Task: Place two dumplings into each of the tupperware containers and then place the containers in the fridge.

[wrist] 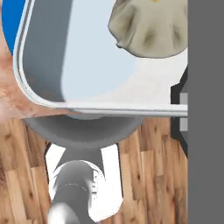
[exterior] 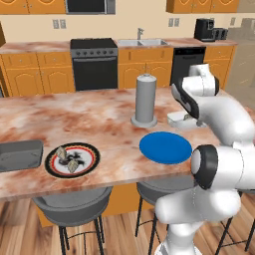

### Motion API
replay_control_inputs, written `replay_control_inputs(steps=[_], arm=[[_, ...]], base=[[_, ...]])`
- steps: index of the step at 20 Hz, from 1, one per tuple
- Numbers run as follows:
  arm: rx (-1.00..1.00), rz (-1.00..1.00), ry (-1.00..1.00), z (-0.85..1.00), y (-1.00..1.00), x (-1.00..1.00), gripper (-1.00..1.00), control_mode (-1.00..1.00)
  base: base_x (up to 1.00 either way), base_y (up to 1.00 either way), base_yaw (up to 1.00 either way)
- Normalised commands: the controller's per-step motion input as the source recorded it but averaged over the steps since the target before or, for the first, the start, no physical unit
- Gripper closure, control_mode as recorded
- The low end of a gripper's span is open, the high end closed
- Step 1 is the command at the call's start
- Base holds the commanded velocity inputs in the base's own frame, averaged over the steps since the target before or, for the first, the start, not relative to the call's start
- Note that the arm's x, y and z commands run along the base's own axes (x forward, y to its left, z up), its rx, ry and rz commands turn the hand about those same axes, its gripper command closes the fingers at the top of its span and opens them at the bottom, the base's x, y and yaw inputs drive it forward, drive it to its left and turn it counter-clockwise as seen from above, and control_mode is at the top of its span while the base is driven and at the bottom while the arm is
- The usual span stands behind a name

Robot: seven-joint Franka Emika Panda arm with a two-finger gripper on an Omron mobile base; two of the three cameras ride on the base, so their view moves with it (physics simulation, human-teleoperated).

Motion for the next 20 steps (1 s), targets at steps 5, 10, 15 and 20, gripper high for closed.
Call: replay_control_inputs(steps=[5, 10, 15, 20], arm=[[0.14, 0.30, -0.05, 0.14, 0.32, -0.50, 1.00, -1.00], [0.09, 0.04, -0.01, 0.32, 0.02, -0.46, 1.00, -1.00], [0.05, -0.19, 0.00, 0.31, 0.00, -0.38, 1.00, -1.00], [0.02, -0.13, -0.02, 0.17, 0.14, -0.50, 1.00, -1.00]], base=[[0.00, 0.00, 0.00], [0.00, 0.00, 0.00], [0.00, 0.00, 0.00], [0.00, 0.00, 0.00]])
